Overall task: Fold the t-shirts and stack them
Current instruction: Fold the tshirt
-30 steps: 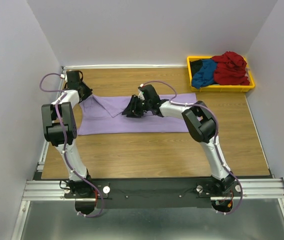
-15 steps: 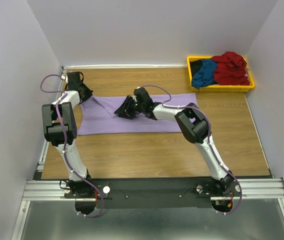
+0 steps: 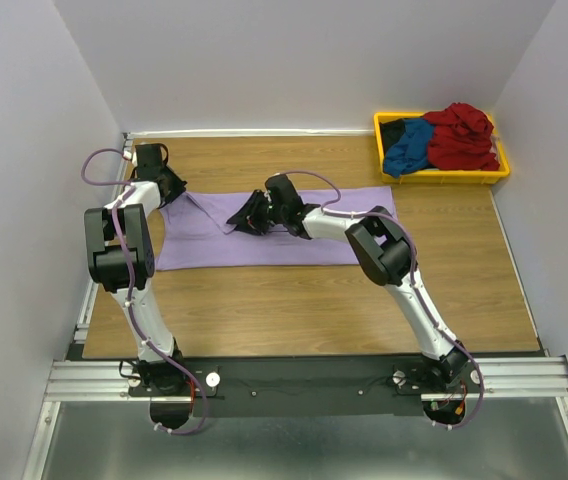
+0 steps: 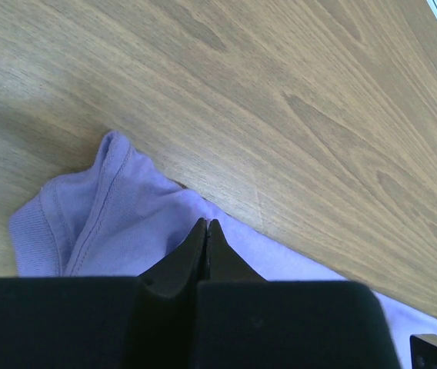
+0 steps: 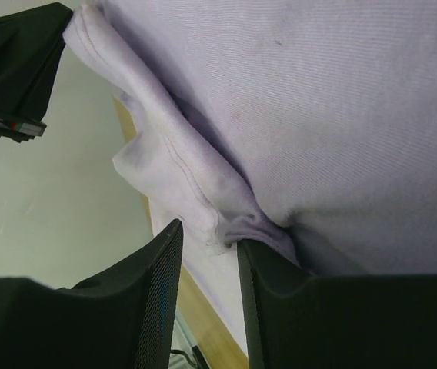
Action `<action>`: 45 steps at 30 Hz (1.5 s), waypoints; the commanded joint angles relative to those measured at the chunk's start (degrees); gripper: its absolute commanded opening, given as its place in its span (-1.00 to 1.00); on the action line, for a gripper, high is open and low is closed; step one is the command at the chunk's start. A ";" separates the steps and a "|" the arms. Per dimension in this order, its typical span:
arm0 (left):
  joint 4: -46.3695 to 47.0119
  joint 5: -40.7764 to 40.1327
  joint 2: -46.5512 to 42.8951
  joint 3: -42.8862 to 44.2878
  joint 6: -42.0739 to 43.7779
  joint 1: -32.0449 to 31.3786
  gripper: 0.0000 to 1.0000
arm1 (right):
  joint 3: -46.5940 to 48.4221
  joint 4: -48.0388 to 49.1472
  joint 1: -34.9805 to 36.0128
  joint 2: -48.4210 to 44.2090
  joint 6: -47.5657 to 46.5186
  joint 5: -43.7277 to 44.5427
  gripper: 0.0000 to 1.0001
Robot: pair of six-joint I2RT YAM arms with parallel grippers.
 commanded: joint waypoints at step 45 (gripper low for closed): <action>-1.30 -0.17 -4.77 4.31 4.94 -2.36 -0.97 | -8.07 -0.91 -1.72 -7.74 -8.21 -1.73 -0.99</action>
